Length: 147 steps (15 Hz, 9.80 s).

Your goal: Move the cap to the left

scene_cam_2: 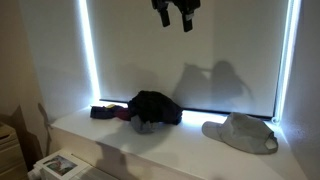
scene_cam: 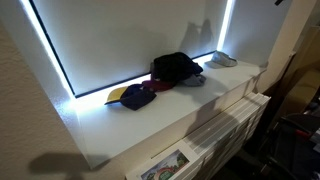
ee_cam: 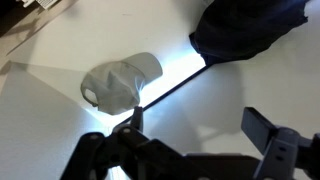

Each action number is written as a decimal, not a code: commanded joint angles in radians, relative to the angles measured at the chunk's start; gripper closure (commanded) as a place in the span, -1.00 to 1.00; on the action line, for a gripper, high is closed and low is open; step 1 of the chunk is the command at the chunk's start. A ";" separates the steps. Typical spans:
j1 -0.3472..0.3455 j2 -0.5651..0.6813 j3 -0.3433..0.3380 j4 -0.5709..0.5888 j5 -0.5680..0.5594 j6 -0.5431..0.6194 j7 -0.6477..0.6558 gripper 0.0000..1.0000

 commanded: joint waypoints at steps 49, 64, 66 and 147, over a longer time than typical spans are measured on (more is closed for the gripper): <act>-0.290 1.279 0.216 0.902 -0.011 0.038 0.458 -1.00; -0.312 1.276 0.236 0.916 0.002 0.141 0.185 -1.00; -0.294 1.296 0.216 0.915 0.010 0.289 0.198 -1.00; -0.496 1.394 0.687 1.056 -0.207 0.259 -0.455 0.37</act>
